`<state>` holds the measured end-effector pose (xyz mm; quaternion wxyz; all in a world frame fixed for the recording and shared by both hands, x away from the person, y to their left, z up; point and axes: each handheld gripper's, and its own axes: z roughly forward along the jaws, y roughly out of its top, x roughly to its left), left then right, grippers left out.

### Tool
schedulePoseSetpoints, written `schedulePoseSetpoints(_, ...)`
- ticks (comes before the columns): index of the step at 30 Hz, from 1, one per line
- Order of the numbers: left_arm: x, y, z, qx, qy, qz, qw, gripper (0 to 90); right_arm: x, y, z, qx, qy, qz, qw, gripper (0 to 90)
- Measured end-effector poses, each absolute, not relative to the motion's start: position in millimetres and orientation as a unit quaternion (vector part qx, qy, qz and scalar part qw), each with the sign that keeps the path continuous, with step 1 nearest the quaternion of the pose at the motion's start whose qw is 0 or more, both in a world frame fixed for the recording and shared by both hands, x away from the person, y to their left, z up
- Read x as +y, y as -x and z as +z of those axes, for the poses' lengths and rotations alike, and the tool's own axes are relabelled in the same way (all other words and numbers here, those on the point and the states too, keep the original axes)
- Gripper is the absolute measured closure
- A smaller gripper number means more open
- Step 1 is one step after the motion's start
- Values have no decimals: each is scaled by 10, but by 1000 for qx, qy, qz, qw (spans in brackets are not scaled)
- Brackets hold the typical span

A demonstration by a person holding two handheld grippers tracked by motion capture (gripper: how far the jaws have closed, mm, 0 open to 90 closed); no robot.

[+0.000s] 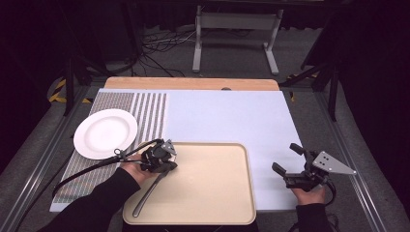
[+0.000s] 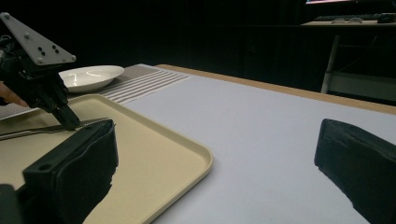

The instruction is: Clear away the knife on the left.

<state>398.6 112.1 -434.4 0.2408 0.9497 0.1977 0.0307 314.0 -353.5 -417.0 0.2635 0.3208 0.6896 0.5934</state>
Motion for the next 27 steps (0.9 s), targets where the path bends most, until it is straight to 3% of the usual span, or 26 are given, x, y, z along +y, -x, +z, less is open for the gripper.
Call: schedulePoseSetpoints(27, 1451, -4010, -4330, 222, -948, 56, 221, 900, -3529, -3147, -4177, 690, -322, 594, 260, 2)
